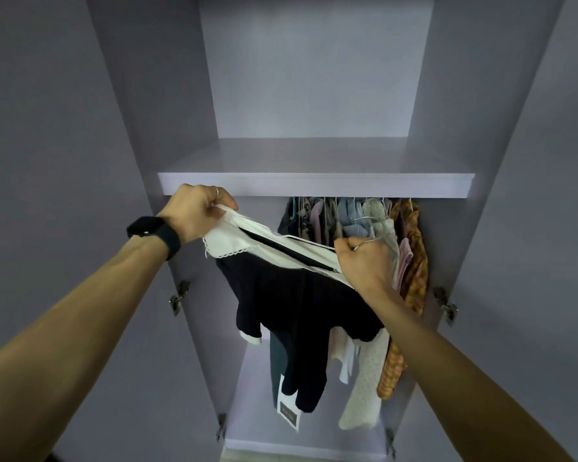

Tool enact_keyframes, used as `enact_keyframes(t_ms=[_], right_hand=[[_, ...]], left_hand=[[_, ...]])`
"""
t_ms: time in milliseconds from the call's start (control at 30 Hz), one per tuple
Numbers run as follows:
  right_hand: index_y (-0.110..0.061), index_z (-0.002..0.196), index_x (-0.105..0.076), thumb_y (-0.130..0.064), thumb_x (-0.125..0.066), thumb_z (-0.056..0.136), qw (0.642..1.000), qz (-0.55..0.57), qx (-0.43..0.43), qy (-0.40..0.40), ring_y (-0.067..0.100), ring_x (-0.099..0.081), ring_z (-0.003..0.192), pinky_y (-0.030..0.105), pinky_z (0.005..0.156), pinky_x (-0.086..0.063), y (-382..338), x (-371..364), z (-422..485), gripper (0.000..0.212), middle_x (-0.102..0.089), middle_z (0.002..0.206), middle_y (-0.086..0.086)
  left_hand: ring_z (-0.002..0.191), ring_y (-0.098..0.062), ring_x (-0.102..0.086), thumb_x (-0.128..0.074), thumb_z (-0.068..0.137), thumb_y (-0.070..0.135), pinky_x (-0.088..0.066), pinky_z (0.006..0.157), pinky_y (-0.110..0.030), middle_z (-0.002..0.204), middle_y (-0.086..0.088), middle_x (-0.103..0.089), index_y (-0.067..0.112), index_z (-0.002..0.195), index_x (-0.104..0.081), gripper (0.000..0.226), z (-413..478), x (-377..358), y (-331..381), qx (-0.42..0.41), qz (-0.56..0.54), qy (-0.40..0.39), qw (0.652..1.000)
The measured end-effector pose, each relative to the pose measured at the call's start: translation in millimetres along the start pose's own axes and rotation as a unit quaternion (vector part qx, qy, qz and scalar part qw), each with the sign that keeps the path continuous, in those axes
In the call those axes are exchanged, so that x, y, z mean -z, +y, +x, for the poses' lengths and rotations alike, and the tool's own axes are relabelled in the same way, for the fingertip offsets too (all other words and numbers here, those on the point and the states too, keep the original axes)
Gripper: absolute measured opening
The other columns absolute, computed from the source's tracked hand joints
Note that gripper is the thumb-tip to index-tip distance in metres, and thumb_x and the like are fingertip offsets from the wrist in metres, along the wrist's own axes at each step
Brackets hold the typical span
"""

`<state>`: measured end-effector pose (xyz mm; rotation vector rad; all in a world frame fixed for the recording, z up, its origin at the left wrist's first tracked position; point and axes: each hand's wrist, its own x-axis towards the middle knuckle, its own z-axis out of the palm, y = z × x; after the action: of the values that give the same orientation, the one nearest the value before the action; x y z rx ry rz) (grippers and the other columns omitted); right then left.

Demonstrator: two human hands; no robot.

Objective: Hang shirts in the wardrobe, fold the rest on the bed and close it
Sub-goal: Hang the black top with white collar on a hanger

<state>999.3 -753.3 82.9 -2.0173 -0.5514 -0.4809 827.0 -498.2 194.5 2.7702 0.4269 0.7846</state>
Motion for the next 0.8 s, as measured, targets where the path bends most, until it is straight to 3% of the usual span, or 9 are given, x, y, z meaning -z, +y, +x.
enact_keyframes(t_ms=[200, 367, 467, 533, 567, 633, 667, 700, 800], right_hand=[[-0.013, 0.042, -0.043, -0.03, -0.058, 0.083, 1.0, 0.0, -0.025, 0.003, 0.02, -0.042, 0.044, 0.029, 0.056, -0.034, 6.3, 0.3, 2.3, 0.047, -0.037, 0.038, 0.001], [-0.014, 0.045, -0.04, -0.034, -0.052, 0.08, 0.999, -0.018, 0.034, 0.02, 0.028, -0.047, 0.048, 0.028, 0.054, -0.033, -9.1, 0.4, 1.4, 0.042, -0.032, 0.039, 0.0], [-0.017, 0.042, -0.031, -0.026, -0.059, 0.084, 0.997, -0.038, 0.062, -0.003, 0.026, -0.044, 0.047, 0.031, 0.051, -0.037, -8.1, -2.0, -0.5, 0.051, -0.027, 0.039, -0.003], [-0.016, 0.043, -0.044, -0.023, -0.062, 0.085, 0.998, -0.029, 0.051, 0.0, 0.025, -0.047, 0.046, 0.031, 0.05, -0.039, -2.5, -2.2, -1.3, 0.047, -0.037, 0.039, -0.001], [-0.013, 0.047, -0.055, -0.024, -0.063, 0.085, 0.999, -0.017, 0.031, 0.004, 0.026, -0.05, 0.047, 0.032, 0.049, -0.042, -0.6, -2.2, -1.4, 0.04, -0.044, 0.041, 0.003], [-0.008, 0.055, -0.063, -0.028, -0.061, 0.083, 1.0, 0.005, 0.013, 0.01, 0.026, -0.054, 0.048, 0.032, 0.05, -0.046, 0.8, -2.3, -2.6, 0.034, -0.05, 0.043, 0.007], [-0.007, 0.055, -0.063, -0.031, -0.06, 0.081, 1.0, 0.009, 0.017, 0.016, 0.026, -0.053, 0.047, 0.031, 0.049, -0.045, 1.1, -3.3, -2.8, 0.036, -0.048, 0.043, 0.007], [-0.007, 0.053, -0.061, -0.032, -0.057, 0.08, 1.0, 0.01, 0.023, 0.017, 0.026, -0.053, 0.046, 0.03, 0.048, -0.043, 1.5, -4.3, -3.7, 0.037, -0.047, 0.042, 0.007], [-0.014, 0.047, -0.056, -0.037, -0.054, 0.077, 1.0, 0.009, 0.021, 0.013, 0.021, -0.048, 0.043, 0.024, 0.046, -0.034, 2.0, -0.8, -2.1, 0.038, -0.043, 0.038, 0.0]], left_hand=[[0.103, -0.031, -0.064, -0.048, 0.096, 0.012, -0.052, 0.087, -0.037, 0.113, -0.003, -0.07, 0.027, 0.115, -0.067, 0.031, -6.8, -19.1, -6.6, -0.052, 0.126, -0.066, 0.988], [0.105, -0.039, -0.061, -0.045, 0.097, 0.022, -0.052, 0.09, -0.043, 0.117, -0.016, -0.066, 0.017, 0.117, -0.063, 0.027, -4.5, -22.4, -8.2, 0.08, 0.202, -0.125, 0.968], [0.107, -0.033, -0.06, -0.048, 0.092, 0.009, -0.049, 0.089, -0.034, 0.115, -0.011, -0.067, 0.017, 0.116, -0.067, 0.031, -8.4, -28.3, -3.7, 0.141, 0.089, -0.114, 0.979], [0.101, -0.027, -0.06, -0.047, 0.09, 0.002, -0.048, 0.086, -0.032, 0.11, -0.008, -0.065, 0.016, 0.112, -0.068, 0.033, -9.8, -29.3, -4.0, 0.204, -0.081, -0.069, 0.973], [0.096, -0.027, -0.06, -0.047, 0.09, -0.001, -0.049, 0.083, -0.034, 0.108, -0.01, -0.064, 0.012, 0.111, -0.068, 0.033, -10.0, -30.1, -2.3, 0.25, -0.202, -0.044, 0.946], [0.09, -0.032, -0.061, -0.045, 0.09, -0.005, -0.052, 0.079, -0.041, 0.105, -0.017, -0.064, 0.003, 0.107, -0.068, 0.03, -11.8, -36.3, 7.3, 0.356, -0.45, -0.004, 0.819], [0.089, -0.034, -0.062, -0.044, 0.089, -0.004, -0.054, 0.077, -0.042, 0.102, -0.019, -0.064, 0.002, 0.102, -0.068, 0.028, -11.1, -39.8, 10.6, 0.396, -0.515, 0.011, 0.761], [0.085, -0.034, -0.064, -0.043, 0.089, -0.002, -0.056, 0.074, -0.042, 0.096, -0.018, -0.064, 0.003, 0.095, -0.067, 0.026, -11.1, -44.0, 11.9, 0.419, -0.539, 0.022, 0.731], [0.066, -0.028, -0.064, -0.051, 0.086, 0.004, -0.055, 0.06, -0.034, 0.076, -0.012, -0.062, 0.003, 0.087, -0.062, 0.012, -11.4, -50.8, 17.1, 0.392, -0.546, -0.005, 0.74]])
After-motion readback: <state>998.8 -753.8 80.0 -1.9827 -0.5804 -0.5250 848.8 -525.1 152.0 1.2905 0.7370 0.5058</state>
